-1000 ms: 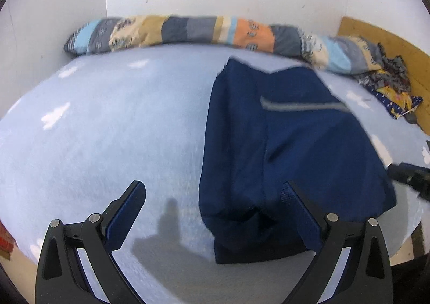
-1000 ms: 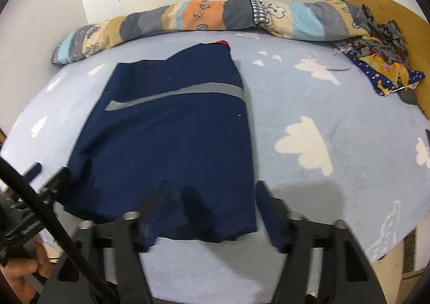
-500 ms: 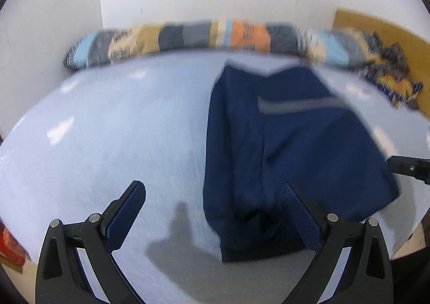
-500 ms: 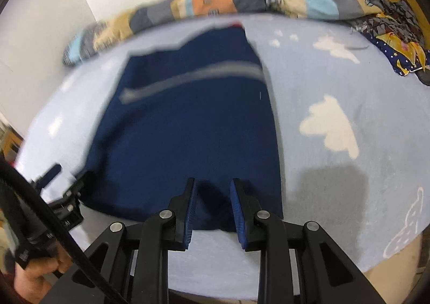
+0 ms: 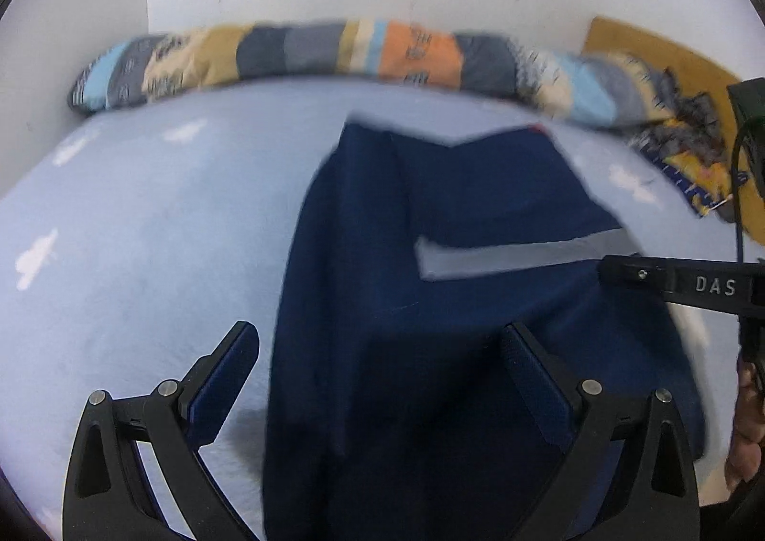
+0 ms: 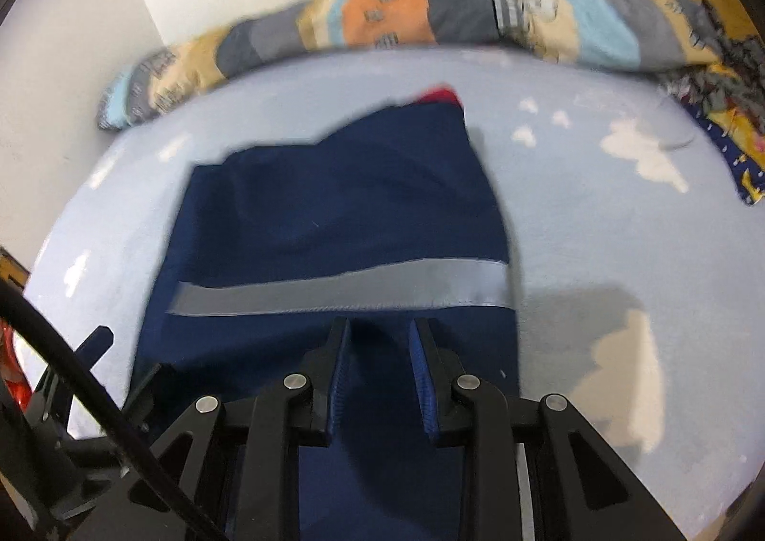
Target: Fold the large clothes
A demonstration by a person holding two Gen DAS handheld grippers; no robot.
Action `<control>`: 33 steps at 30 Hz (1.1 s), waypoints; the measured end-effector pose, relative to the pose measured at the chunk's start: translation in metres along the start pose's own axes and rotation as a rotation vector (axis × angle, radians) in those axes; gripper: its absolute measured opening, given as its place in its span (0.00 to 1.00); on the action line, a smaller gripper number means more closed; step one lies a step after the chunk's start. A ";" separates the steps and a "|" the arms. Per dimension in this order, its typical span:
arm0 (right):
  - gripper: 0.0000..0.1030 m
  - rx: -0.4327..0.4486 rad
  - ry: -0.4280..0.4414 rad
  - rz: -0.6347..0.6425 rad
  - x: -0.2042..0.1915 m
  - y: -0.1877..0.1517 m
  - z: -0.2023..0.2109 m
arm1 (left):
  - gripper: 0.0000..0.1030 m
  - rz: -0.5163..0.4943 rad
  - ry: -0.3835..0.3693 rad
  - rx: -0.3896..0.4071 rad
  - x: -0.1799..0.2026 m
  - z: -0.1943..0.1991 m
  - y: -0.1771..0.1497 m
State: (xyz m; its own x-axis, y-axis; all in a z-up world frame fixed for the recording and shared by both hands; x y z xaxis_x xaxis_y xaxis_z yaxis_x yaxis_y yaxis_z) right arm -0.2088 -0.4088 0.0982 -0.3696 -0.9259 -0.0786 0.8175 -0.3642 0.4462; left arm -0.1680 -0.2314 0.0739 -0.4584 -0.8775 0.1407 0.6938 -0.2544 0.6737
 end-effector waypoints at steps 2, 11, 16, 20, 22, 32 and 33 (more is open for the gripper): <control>0.27 -0.030 0.005 -0.009 0.001 -0.001 -0.014 | 0.98 0.033 -0.025 -0.061 -0.002 -0.016 -0.006; 0.27 0.011 0.071 -0.030 0.004 -0.018 0.022 | 0.98 -0.023 0.006 0.057 0.001 0.037 -0.010; 0.27 0.039 0.011 0.060 -0.004 -0.068 0.072 | 0.98 -0.085 0.014 0.116 0.012 0.081 -0.034; 0.27 0.017 0.041 0.044 -0.003 -0.115 0.090 | 0.98 -0.112 -0.011 0.089 0.024 0.092 -0.065; 0.27 0.002 0.038 0.036 -0.001 -0.131 0.089 | 0.98 -0.136 -0.006 0.071 0.028 0.092 -0.077; 0.27 -0.073 0.035 -0.031 0.010 -0.144 0.065 | 0.98 -0.168 0.041 -0.014 0.026 0.067 -0.095; 0.27 -0.047 0.035 -0.019 0.008 -0.142 0.074 | 0.98 -0.170 0.040 -0.001 0.027 0.071 -0.094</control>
State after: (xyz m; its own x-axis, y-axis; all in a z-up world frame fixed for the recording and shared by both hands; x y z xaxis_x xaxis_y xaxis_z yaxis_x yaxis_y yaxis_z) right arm -0.3604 -0.3572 0.1004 -0.3706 -0.9213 -0.1182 0.8304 -0.3856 0.4022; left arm -0.2848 -0.2022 0.0656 -0.5467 -0.8373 -0.0036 0.6088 -0.4004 0.6849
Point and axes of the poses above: each gripper's, at about its wrist camera, not at the fingertips, and z roughly against the way its jaws point, x to its right, y to its top, the point moved 3 cm from there along -z, roughly the way its jaws point, and after that the axes turned 5 degrees about -y, right-handed, at the moved point
